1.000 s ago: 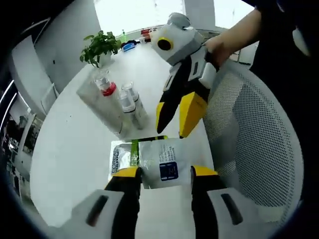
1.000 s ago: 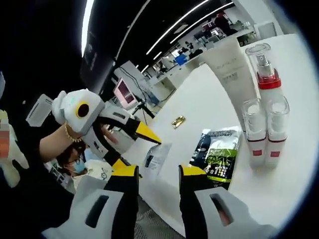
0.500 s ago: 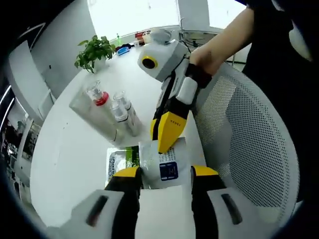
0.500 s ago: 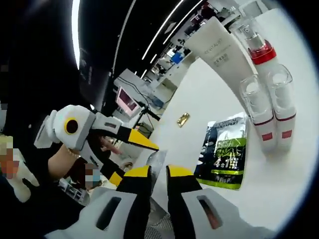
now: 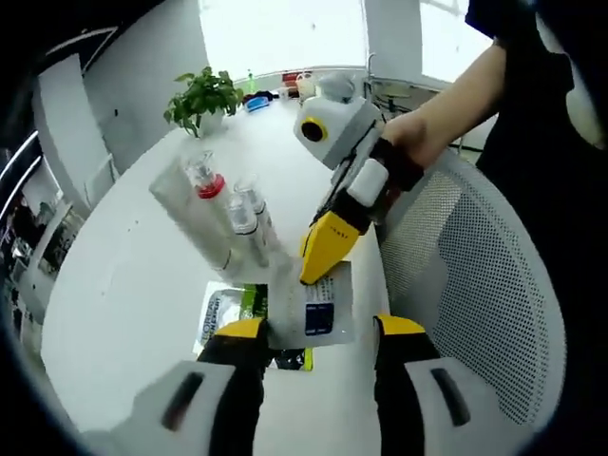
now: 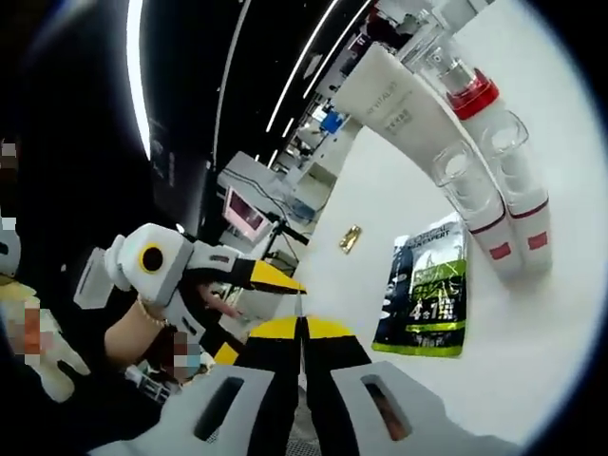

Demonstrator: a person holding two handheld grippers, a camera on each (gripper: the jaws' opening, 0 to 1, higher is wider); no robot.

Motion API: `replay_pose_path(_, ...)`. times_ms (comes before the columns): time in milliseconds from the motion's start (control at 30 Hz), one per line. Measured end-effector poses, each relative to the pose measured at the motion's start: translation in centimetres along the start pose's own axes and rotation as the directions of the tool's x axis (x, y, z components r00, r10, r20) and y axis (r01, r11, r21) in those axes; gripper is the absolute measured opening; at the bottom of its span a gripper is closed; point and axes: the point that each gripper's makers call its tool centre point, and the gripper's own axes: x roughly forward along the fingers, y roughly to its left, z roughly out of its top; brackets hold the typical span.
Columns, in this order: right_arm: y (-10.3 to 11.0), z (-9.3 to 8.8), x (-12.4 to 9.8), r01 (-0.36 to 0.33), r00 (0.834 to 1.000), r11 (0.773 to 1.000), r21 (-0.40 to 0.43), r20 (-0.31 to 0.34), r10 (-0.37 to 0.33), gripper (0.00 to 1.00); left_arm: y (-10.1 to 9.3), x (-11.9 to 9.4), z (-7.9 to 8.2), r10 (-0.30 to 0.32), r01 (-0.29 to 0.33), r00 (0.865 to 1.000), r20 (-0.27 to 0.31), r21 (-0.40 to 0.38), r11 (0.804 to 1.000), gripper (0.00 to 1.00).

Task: Arrange the skincare products in the storage area until every visible bottle or jar stands upright without overlapping.

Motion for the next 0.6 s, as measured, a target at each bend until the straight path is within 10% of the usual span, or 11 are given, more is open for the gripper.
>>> replay_pose_path(267, -0.4, 1.0, -0.3, 0.0, 0.997, 0.998, 0.066, 0.078, -0.006, 0.01, 1.4, -1.2, -1.0, 0.082, -0.041, 0.987, 0.141, -0.278, 0.96, 0.48)
replay_pose_path(600, 0.7, 2.9, 0.2, -0.078, 0.976, 0.98, 0.181, 0.216, 0.038, 0.01, 1.6, -2.4, 0.1, 0.203, 0.065, 0.914, 0.353, -0.619, 0.783, 0.4)
